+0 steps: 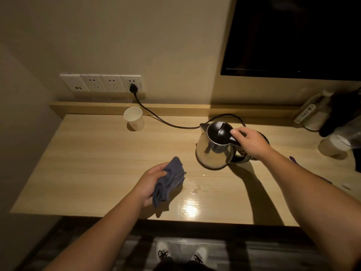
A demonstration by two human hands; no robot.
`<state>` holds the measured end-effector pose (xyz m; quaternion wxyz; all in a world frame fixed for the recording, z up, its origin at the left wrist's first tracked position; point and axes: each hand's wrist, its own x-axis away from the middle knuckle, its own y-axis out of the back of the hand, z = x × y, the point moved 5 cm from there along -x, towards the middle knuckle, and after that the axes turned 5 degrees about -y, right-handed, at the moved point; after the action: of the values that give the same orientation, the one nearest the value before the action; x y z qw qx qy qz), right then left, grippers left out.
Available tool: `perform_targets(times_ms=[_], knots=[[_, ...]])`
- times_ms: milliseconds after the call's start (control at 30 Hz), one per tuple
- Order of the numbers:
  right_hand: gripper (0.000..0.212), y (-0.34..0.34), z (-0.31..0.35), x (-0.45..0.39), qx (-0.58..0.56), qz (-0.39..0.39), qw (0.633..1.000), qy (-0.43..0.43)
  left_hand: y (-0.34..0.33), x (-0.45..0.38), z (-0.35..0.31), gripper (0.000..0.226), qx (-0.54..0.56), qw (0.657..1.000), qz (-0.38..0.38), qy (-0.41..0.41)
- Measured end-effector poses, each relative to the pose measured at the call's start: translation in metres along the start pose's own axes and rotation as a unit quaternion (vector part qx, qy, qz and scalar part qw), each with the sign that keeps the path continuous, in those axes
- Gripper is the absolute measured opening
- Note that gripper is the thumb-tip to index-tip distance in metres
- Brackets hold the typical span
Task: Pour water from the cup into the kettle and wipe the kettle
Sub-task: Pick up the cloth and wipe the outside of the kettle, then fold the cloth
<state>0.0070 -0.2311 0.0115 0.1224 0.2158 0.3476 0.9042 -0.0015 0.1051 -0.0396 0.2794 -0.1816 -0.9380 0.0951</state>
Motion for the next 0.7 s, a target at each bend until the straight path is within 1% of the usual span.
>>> perform_targets(times_ms=[167,200,233,267,300,333,367,400,433,500,567,633,700], knots=[[0.037,0.019,-0.002,-0.012,0.060,0.076,0.995,0.038,-0.010,-0.007,-0.010,0.035,0.011,0.999,0.045,0.010],[0.039,0.024,0.001,-0.013,0.094,0.068,0.992,0.048,-0.013,-0.009,-0.011,0.035,0.008,0.998,0.055,0.013],[0.045,0.029,0.004,-0.012,0.143,0.030,0.988,0.058,-0.014,-0.011,-0.011,0.035,0.003,0.998,0.063,0.019],[0.050,0.034,0.012,-0.008,0.188,-0.026,0.979,0.075,-0.015,-0.012,-0.010,0.035,0.000,0.997,0.070,0.027],[0.053,0.035,0.024,0.001,0.211,-0.075,0.968,0.109,-0.015,-0.014,-0.010,0.036,-0.001,0.996,0.077,0.037],[0.052,0.029,0.041,0.014,0.215,-0.096,0.958,0.162,-0.015,-0.014,-0.009,0.037,-0.002,0.995,0.084,0.047],[0.051,0.017,0.059,0.030,0.212,-0.082,0.949,0.218,-0.015,-0.014,-0.009,0.038,-0.005,0.994,0.094,0.053],[0.051,0.000,0.075,0.044,0.210,-0.037,0.941,0.264,-0.016,-0.013,-0.011,0.040,-0.011,0.992,0.110,0.056],[0.053,-0.020,0.087,0.057,0.211,0.023,0.935,0.286,-0.018,-0.011,-0.012,0.041,-0.018,0.990,0.128,0.058],[0.063,-0.059,0.100,0.073,0.214,0.150,0.927,0.270,-0.023,-0.004,-0.018,0.042,-0.035,0.985,0.161,0.057],[0.068,-0.085,0.105,0.079,0.205,0.248,0.920,0.225,-0.024,0.004,-0.023,0.038,-0.048,0.982,0.174,0.055],[0.057,-0.097,0.112,0.083,0.189,0.291,0.916,0.199,-0.014,0.011,-0.027,0.035,-0.055,0.982,0.173,0.058],[0.032,-0.107,0.125,0.089,0.175,0.311,0.912,0.204,0.004,0.018,-0.032,0.033,-0.063,0.981,0.173,0.057]])
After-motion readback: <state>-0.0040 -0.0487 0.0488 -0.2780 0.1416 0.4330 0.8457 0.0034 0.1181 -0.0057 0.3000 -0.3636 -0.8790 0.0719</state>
